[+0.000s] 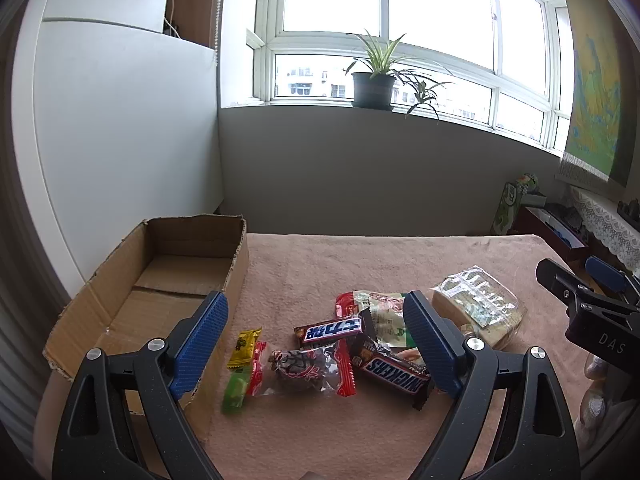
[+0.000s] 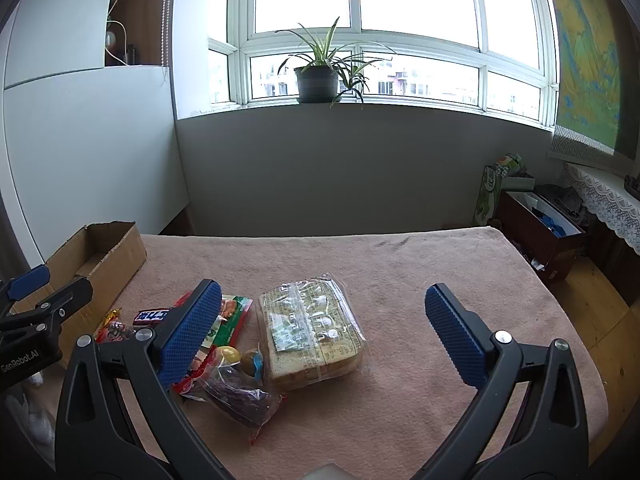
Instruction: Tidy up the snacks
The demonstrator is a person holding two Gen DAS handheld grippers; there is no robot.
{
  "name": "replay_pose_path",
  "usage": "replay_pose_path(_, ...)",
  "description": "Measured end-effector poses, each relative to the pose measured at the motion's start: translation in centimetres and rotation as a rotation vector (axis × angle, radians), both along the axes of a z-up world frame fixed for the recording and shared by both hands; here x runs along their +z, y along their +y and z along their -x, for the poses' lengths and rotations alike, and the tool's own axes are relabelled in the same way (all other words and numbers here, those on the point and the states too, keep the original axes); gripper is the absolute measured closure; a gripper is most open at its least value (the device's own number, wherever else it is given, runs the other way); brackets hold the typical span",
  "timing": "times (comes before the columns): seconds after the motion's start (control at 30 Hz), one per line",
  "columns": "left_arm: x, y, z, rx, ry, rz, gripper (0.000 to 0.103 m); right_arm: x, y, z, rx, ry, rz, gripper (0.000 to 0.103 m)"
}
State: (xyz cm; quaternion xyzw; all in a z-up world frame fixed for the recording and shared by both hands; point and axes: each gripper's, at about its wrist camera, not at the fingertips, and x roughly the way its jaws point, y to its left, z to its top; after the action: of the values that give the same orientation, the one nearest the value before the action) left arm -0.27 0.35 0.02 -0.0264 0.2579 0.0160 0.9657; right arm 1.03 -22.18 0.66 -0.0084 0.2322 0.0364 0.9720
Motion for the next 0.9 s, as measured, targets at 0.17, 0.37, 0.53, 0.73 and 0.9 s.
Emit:
replay_pose_path(0.17,-0.07,-0.06,0.05,-0.002,0.000,-0.001,0.013,0.14,-0.06,0.00,-0.003,-0.001,0.000,0.000)
replay_pose_path(0.37,-0.12,-0.09,0.12,-0.002,0.000,-0.001,0.013,0.16,-0.06,0.04,-0.003,-0.002,0.001,0.000)
replay_pose_path(0.53,-0.04,-0.09,0.11,-0.004,-0.001,-0.001,0.013,0.28,-0.15,0.06,-0.003,-0.004,-0.003,0.000)
replay_pose_path(0.73,-0.08,-0.14,0.07,-0.003,-0.001,0.001,0.013,0.40,-0.24,0.15,-0.005,-0.008,-0.004,0.000)
replay_pose_path(0.9,-0.14,-0.15,0.06,-0.005,-0.001,0.000,0.013,0.59,-0.44,0.23,-0.006,-0.013,-0.006,0.000)
